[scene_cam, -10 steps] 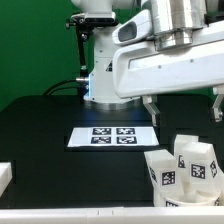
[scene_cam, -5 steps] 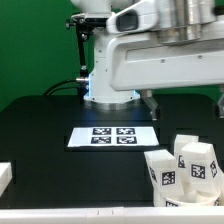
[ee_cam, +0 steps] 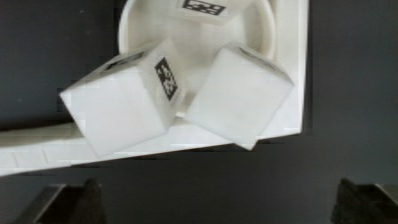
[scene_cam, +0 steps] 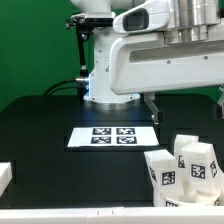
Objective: Assemble stool
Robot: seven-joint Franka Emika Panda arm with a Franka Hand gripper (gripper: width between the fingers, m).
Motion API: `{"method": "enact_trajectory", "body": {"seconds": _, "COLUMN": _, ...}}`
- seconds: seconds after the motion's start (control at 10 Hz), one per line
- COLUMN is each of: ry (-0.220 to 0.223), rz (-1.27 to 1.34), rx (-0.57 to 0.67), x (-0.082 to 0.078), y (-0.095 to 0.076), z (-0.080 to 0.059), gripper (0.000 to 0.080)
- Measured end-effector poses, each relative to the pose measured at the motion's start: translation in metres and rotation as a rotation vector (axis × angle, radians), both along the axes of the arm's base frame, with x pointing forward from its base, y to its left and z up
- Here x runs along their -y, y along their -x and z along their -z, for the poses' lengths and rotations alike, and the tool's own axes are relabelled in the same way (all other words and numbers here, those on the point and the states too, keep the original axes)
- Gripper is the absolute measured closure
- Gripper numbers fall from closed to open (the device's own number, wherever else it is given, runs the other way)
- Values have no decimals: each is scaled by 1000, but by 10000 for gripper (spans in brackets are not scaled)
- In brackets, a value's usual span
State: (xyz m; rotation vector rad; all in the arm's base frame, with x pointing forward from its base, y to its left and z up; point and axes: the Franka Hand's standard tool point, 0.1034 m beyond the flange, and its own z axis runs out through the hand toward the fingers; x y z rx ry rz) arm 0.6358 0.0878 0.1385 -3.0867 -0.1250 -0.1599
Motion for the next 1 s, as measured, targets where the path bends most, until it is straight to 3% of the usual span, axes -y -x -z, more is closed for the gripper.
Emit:
{"method": "enact_trajectory", "body": {"seconds": 0.2, "ry": 75, "rz": -339, "rx": -5, "x": -29, "y": 2, "z": 13, "gripper": 151}}
{"method": "enact_trajectory", "body": {"seconds": 0.3, "ry": 87, "rz": -441, "rx": -9, "x": -38, "y": 5, "z": 16, "gripper": 151}}
{"method": "enact_trajectory", "body": {"seconds": 0.7, "ry": 117, "rz": -659, "rx": -16, "x": -31, "y": 5, "z": 17, "gripper": 151}}
{"method": "enact_trajectory", "body": {"seconds": 1.0, "ry": 115, "rz": -636, "rx": -54, "x": -25, "y": -5, "z": 31, "gripper": 151}}
